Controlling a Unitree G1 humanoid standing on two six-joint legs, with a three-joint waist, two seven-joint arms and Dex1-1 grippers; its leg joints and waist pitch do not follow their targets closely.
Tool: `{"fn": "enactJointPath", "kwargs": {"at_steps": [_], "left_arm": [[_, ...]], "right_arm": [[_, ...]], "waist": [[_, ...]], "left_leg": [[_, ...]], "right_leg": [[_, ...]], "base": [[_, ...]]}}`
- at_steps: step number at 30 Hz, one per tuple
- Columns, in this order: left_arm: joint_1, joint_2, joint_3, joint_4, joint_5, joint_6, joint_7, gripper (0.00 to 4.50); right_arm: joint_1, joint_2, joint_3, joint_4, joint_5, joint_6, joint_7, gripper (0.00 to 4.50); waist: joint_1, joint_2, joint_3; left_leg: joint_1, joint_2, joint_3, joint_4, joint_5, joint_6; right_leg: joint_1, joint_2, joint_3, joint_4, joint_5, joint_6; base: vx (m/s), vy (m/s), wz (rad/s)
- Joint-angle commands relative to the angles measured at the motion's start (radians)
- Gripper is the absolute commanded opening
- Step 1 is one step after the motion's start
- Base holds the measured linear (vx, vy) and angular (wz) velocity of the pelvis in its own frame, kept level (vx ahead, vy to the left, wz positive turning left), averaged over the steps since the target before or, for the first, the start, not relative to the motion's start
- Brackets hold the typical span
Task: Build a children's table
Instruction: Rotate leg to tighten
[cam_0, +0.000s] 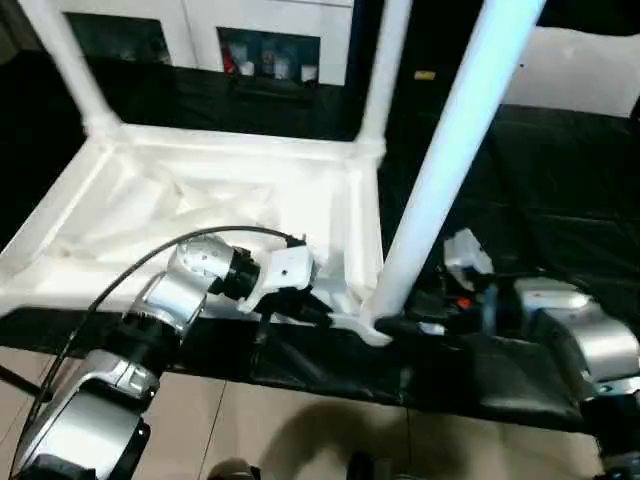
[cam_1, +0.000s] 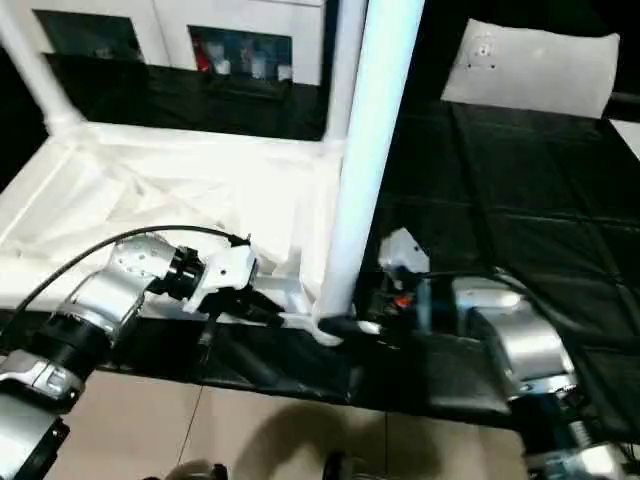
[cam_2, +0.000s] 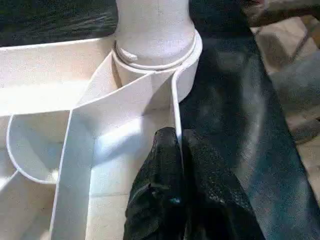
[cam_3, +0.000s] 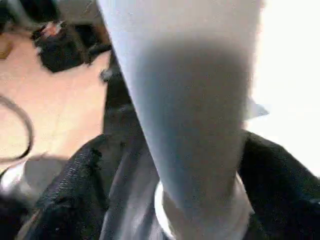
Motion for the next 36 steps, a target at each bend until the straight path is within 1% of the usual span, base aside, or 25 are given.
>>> {"fn": "enactJointPath", "kwargs": {"at_steps": [1,2,3,5,6,7,9,10,11,12,13,16,19,20,22,25,28,29,30,31,32,33,34,35,36], "left_arm": [[0.008,0.005,-0.084,0.020,0.044,-0.032,-0.074,0.00],[0.005,0.005,-0.087,0.025,0.043,-0.040,-0.084,0.00],[0.005,0.005,-0.087,0.025,0.043,-0.040,-0.084,0.00],[0.001,0.006,-0.091,0.033,0.042,-0.053,-0.095,0.00],[0.000,0.006,-0.092,0.033,0.043,-0.054,-0.096,0.00],[-0.003,0.007,-0.096,0.039,0.042,-0.064,-0.101,0.00],[-0.004,0.007,-0.095,0.044,0.042,-0.070,-0.105,0.00],[-0.004,0.007,-0.094,0.046,0.043,-0.074,-0.108,0.00],[-0.003,0.007,-0.093,0.049,0.044,-0.080,-0.113,0.00],[-0.003,0.007,-0.093,0.049,0.044,-0.080,-0.113,0.00],[-0.001,0.007,-0.093,0.047,0.044,-0.081,-0.114,0.00],[0.001,0.009,-0.096,0.049,0.041,-0.086,-0.116,0.00],[0.001,0.010,-0.096,0.054,0.042,-0.092,-0.117,0.00],[0.001,0.011,-0.096,0.055,0.043,-0.093,-0.117,0.00],[0.001,0.011,-0.096,0.056,0.044,-0.094,-0.117,0.00],[0.001,0.009,-0.096,0.060,0.046,-0.096,-0.113,0.00],[0.006,-0.004,-0.085,0.060,0.047,-0.077,-0.078,0.00],[0.007,-0.007,-0.082,0.059,0.046,-0.069,-0.071,0.00],[0.010,-0.024,-0.068,0.054,0.042,-0.037,-0.033,0.00],[0.010,-0.024,-0.068,0.054,0.042,-0.037,-0.033,0.00],[0.011,-0.037,-0.059,0.052,0.045,-0.011,0.006,0.00],[0.011,-0.041,-0.057,0.051,0.047,-0.001,0.020,0.00],[0.012,-0.051,-0.053,0.053,0.053,0.016,0.050,0.00],[0.013,-0.058,-0.050,0.053,0.057,0.027,0.070,0.00],[0.013,-0.071,-0.042,0.054,0.058,0.046,0.103,0.00]], "right_arm": [[-0.019,-0.013,0.014,0.014,0.005,-0.025,0.048,3.47],[-0.025,-0.019,0.021,0.022,0.004,-0.032,0.060,3.32],[-0.025,-0.019,0.021,0.022,0.004,-0.032,0.060,3.32],[-0.035,-0.026,0.033,0.033,-0.001,-0.045,0.081,3.06],[-0.036,-0.026,0.035,0.034,-0.002,-0.047,0.083,2.99],[-0.044,-0.027,0.046,0.051,-0.012,-0.068,0.092,2.93],[-0.048,-0.026,0.048,0.059,-0.013,-0.075,0.096,2.76],[-0.050,-0.024,0.049,0.064,-0.012,-0.079,0.099,2.66],[-0.054,-0.021,0.050,0.070,-0.010,-0.082,0.104,2.57],[-0.054,-0.020,0.050,0.071,-0.010,-0.082,0.105,2.57],[-0.055,-0.019,0.050,0.071,-0.009,-0.082,0.106,2.40],[-0.055,-0.016,0.052,0.074,-0.004,-0.086,0.114,2.16],[-0.050,-0.016,0.057,0.073,0.002,-0.089,0.118,2.04],[-0.042,-0.017,0.058,0.065,0.006,-0.086,0.118,2.01],[-0.036,-0.016,0.058,0.061,0.008,-0.085,0.119,1.97],[-0.022,-0.015,0.057,0.050,0.015,-0.080,0.116,1.96],[0.026,-0.001,0.050,-0.009,0.036,-0.050,0.079,1.95],[0.033,0.003,0.048,-0.019,0.041,-0.044,0.070,1.95],[0.067,0.025,0.035,-0.058,0.058,-0.022,0.025,1.95],[0.067,0.025,0.035,-0.058,0.058,-0.022,0.025,1.95],[0.094,0.045,0.028,-0.084,0.064,-0.012,-0.017,1.95],[0.102,0.051,0.026,-0.091,0.063,-0.009,-0.032,1.95],[0.117,0.069,0.023,-0.095,0.052,-0.014,-0.071,1.95],[0.128,0.082,0.020,-0.098,0.044,-0.018,-0.100,1.95],[0.141,0.102,0.018,-0.100,0.027,-0.019,-0.148,1.95]], "waist": [[0.000,-0.012,-0.070],[0.001,-0.013,-0.071],[0.003,-0.013,-0.072],[0.008,-0.012,-0.074],[0.008,-0.018,-0.073],[0.009,-0.016,-0.073],[0.008,-0.017,-0.073],[0.010,-0.020,-0.073],[0.010,-0.019,-0.073],[0.010,-0.019,-0.073],[0.010,-0.019,-0.072],[0.011,-0.020,-0.074],[0.011,-0.020,-0.074],[0.012,-0.014,-0.073],[0.012,-0.017,-0.073],[0.013,-0.017,-0.074],[0.019,-0.014,-0.077],[0.019,-0.015,-0.076],[0.023,-0.015,-0.077],[0.028,-0.014,-0.076],[0.028,-0.014,-0.075],[0.029,-0.015,-0.075],[0.029,-0.012,-0.071],[0.027,-0.013,-0.070],[0.025,-0.014,-0.066]], "left_leg": [[-0.012,0.042,-0.002,-0.061,-0.086,0.120],[-0.011,0.043,0.000,-0.061,-0.084,0.118],[-0.011,0.043,0.000,-0.060,-0.082,0.118],[-0.009,0.046,0.001,-0.060,-0.064,0.120],[-0.011,0.046,0.002,-0.060,-0.058,0.123],[-0.010,0.046,0.002,-0.060,-0.056,0.124],[-0.011,0.046,0.002,-0.060,-0.061,0.121],[-0.011,0.044,0.003,-0.059,-0.064,0.120],[-0.012,0.044,0.003,-0.059,-0.063,0.119],[-0.012,0.044,0.003,-0.059,-0.065,0.119],[-0.012,0.045,0.003,-0.060,-0.066,0.118],[-0.012,0.045,0.002,-0.059,-0.059,0.120],[-0.011,0.045,0.003,-0.059,-0.059,0.122],[-0.011,0.045,0.003,-0.059,-0.065,0.121],[-0.011,0.045,0.003,-0.060,-0.069,0.116],[-0.012,0.045,0.002,-0.059,-0.065,0.116],[-0.010,0.047,0.003,-0.059,-0.054,0.120],[-0.010,0.047,0.003,-0.060,-0.050,0.120],[-0.009,0.048,0.003,-0.060,-0.050,0.120],[-0.008,0.048,0.003,-0.060,-0.058,0.116],[-0.008,0.047,0.004,-0.061,-0.066,0.112],[-0.008,0.047,0.004,-0.062,-0.071,0.108],[-0.007,0.044,0.002,-0.065,-0.107,0.092],[-0.006,0.044,0.003,-0.066,-0.119,0.084],[-0.002,0.041,0.002,-0.068,-0.149,0.071]], "right_leg": [[0.062,-0.071,0.068,-0.064,-0.302,-0.187],[0.062,-0.071,0.068,-0.063,-0.300,-0.186],[0.061,-0.071,0.068,-0.061,-0.296,-0.188],[0.060,-0.070,0.068,-0.056,-0.263,-0.199],[0.060,-0.070,0.068,-0.052,-0.250,-0.204],[0.060,-0.071,0.068,-0.053,-0.248,-0.206],[0.061,-0.071,0.068,-0.054,-0.253,-0.205],[0.061,-0.072,0.068,-0.055,-0.263,-0.200],[0.062,-0.072,0.068,-0.054,-0.265,-0.199],[0.062,-0.072,0.068,-0.055,-0.271,-0.198],[0.061,-0.072,0.068,-0.056,-0.274,-0.197],[0.062,-0.071,0.068,-0.054,-0.265,-0.196],[0.061,-0.070,0.068,-0.053,-0.259,-0.199],[0.061,-0.071,0.068,-0.055,-0.263,-0.200],[0.062,-0.071,0.067,-0.055,-0.269,-0.198],[0.063,-0.071,0.067,-0.054,-0.263,-0.198],[0.063,-0.071,0.069,-0.052,-0.235,-0.202],[0.064,-0.070,0.069,-0.052,-0.232,-0.202],[0.063,-0.070,0.069,-0.052,-0.231,-0.202],[0.062,-0.072,0.069,-0.055,-0.244,-0.200],[0.061,-0.072,0.068,-0.056,-0.257,-0.197],[0.061,-0.072,0.068,-0.059,-0.270,-0.191],[0.060,-0.073,0.066,-0.069,-0.345,-0.168],[0.059,-0.073,0.067,-0.073,-0.370,-0.156],[0.054,-0.072,0.066,-0.082,-0.426,-0.135]], "base": [[0.000,0.000,0.00],[0.000,0.000,0.00],[0.000,0.000,0.00],[0.000,0.000,0.00],[0.000,0.000,0.00],[0.000,0.000,0.00],[0.000,0.000,0.00],[0.000,0.000,0.00],[0.000,0.000,0.00],[0.000,0.000,0.00],[0.000,0.000,0.00],[0.000,0.000,0.00],[0.000,0.000,0.00],[0.000,0.000,0.00],[0.000,0.000,0.00],[0.000,0.000,0.00],[0.000,0.000,0.00],[0.000,0.000,0.00],[0.000,0.000,0.00],[0.000,0.000,0.00],[0.000,0.000,0.00],[0.000,0.000,0.00],[0.000,0.000,0.00],[0.000,0.000,0.00],[0.000,0.000,0.00]]}}
